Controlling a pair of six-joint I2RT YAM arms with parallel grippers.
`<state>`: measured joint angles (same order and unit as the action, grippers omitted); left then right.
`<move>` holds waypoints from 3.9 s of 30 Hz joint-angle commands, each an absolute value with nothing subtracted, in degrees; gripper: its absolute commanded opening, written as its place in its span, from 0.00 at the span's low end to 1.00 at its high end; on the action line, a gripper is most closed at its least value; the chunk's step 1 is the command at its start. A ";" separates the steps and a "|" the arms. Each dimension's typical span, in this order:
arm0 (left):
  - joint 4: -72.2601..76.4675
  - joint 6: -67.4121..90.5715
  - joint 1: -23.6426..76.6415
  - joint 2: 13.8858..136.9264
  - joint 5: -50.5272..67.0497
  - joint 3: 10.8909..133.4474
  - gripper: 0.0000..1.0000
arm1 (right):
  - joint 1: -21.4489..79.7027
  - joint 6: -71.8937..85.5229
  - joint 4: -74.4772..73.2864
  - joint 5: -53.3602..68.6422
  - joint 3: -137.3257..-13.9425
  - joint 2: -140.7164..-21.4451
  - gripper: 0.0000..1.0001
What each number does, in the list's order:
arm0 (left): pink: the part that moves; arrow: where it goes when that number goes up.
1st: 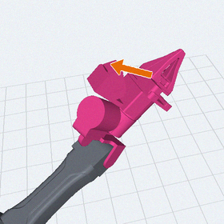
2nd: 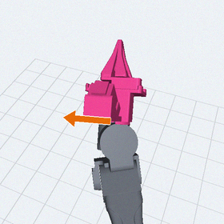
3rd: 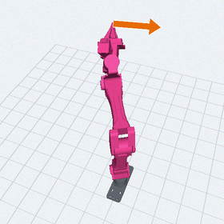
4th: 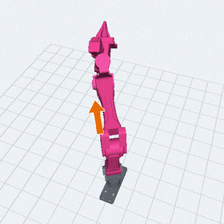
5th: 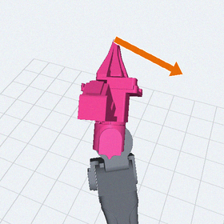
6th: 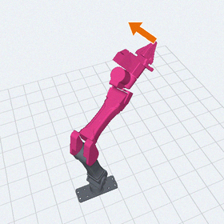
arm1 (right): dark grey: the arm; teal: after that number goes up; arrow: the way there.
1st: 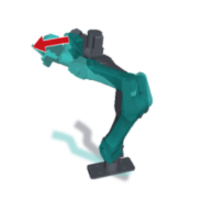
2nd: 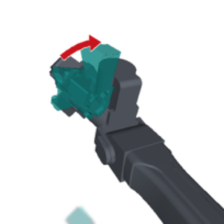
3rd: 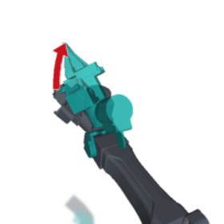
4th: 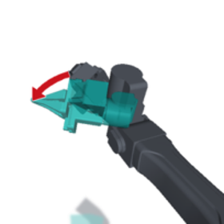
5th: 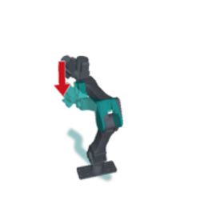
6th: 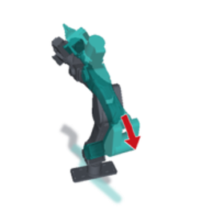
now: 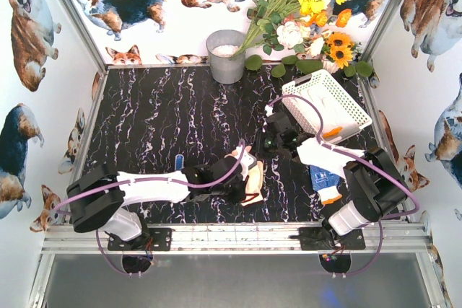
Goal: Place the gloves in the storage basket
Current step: Pair the glove with the glove.
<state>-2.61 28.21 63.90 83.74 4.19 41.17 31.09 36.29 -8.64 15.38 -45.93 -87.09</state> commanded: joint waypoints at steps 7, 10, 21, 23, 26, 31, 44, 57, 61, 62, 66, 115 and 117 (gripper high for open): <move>-4.07 27.26 64.51 86.53 5.71 42.68 0.01 | 31.11 36.37 -3.98 15.02 -45.19 -86.26 0.00; -3.69 27.00 64.51 86.86 6.66 42.68 0.02 | 31.11 36.46 -3.82 15.03 -45.09 -86.47 0.00; -3.27 26.02 64.51 88.83 8.55 45.71 0.02 | 31.11 36.28 -4.01 15.12 -45.61 -86.90 0.00; -3.41 25.89 64.51 89.53 8.82 45.99 0.04 | 31.11 36.28 -4.02 15.12 -45.62 -87.01 0.00; -3.53 25.69 64.51 90.13 9.05 46.30 0.10 | 31.11 36.22 -4.00 15.05 -45.53 -86.85 0.00; -3.38 25.82 64.51 88.84 8.24 45.70 0.33 | 31.11 36.01 -4.04 14.73 -45.50 -85.88 0.08; -3.79 28.83 64.22 75.77 0.55 38.83 0.67 | 31.06 31.97 -11.58 9.90 -47.72 -78.96 0.42; -7.57 34.51 56.14 71.63 -7.17 41.49 0.66 | 30.94 33.55 -20.32 5.23 -44.37 -65.22 0.46; -1.51 37.36 54.91 74.09 -4.58 42.13 0.53 | 30.94 36.42 -23.32 7.12 -40.51 -59.72 0.46; -0.58 37.35 54.73 75.22 -4.03 42.61 0.53 | 30.94 37.32 -24.04 7.66 -39.45 -58.75 0.45; -0.11 36.66 53.71 81.65 -0.66 47.87 0.46 | 31.32 41.19 -24.36 10.62 -34.98 -56.24 0.45; 0.04 33.48 53.72 90.04 2.26 50.13 0.46 | 40.43 47.88 -17.71 11.83 -26.71 -65.24 0.28; -0.93 33.22 53.72 89.07 1.86 49.62 0.46 | 40.43 47.61 -18.60 11.52 -27.46 -64.48 0.30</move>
<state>0.82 34.22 53.98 92.07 3.20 49.25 40.14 49.01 -16.58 13.47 -24.34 -66.76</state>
